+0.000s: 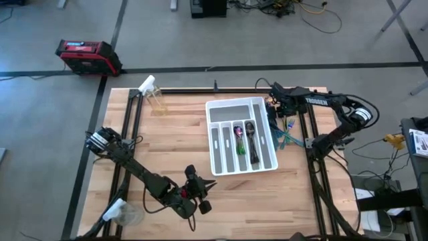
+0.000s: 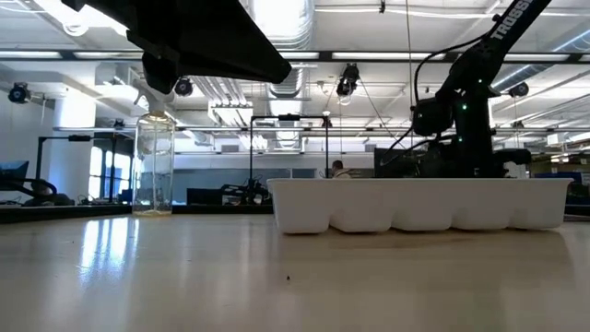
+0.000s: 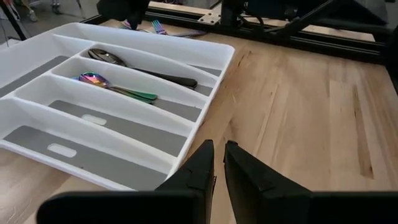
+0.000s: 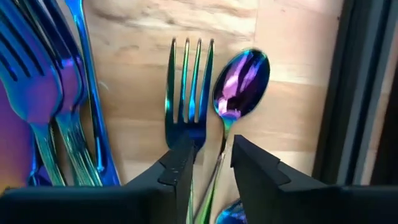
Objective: Sort silverware
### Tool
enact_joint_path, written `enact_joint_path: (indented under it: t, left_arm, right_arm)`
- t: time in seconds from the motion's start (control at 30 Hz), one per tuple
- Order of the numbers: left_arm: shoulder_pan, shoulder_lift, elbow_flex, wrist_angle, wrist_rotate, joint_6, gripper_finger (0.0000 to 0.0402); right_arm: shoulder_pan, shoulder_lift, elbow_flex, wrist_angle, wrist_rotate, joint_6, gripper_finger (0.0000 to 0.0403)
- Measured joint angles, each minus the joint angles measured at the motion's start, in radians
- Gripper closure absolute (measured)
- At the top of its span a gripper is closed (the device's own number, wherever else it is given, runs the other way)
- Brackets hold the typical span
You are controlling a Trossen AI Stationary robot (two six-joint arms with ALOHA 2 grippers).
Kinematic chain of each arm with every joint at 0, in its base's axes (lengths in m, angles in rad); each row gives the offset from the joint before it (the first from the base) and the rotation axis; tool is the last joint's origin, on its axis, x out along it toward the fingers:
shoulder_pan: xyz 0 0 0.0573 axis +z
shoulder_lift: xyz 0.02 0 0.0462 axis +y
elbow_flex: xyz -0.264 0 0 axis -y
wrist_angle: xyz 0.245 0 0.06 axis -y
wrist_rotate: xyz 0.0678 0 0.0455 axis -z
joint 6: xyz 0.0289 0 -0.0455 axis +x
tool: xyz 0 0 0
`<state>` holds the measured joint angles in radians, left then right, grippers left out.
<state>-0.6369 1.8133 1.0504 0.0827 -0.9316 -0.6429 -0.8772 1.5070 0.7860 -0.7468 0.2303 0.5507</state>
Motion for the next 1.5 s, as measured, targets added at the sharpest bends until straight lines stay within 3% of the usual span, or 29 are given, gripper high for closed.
enact_joint_path:
  t: [0.23, 0.37, 0.63, 0.93, 1.1, 1.5]
  left_arm:
    - [0.0, 0.0, 0.0, 0.004, -0.001, -0.002, 0.0377]
    - [0.0, 0.0, 0.0, 0.005, -0.001, -0.003, 0.0377]
    - [0.0, 0.0, 0.0, 0.005, -0.001, -0.003, 0.0377]
    - [0.0, 0.0, 0.0, 0.015, -0.001, -0.002, 0.0377]
    - [0.012, -0.002, 0.0, 0.096, -0.001, 0.063, 0.0377]
    - [0.016, -0.002, 0.0, 0.126, -0.001, 0.109, 0.0377]
  right_arm:
    - [-0.003, 0.003, -0.014, 0.008, 0.017, 0.043, 0.0265]
    - [-0.002, 0.003, -0.023, 0.027, 0.007, 0.101, 0.0277]
    - [0.019, -0.005, -0.068, 0.073, -0.114, 0.06, 0.0304]
    - [0.049, -0.084, -0.074, 0.062, -0.11, 0.04, 0.0273]
    - [0.048, -0.087, -0.123, 0.077, -0.046, 0.121, 0.0264]
    - [0.026, -0.079, -0.184, 0.251, -0.023, 0.147, 0.0314]
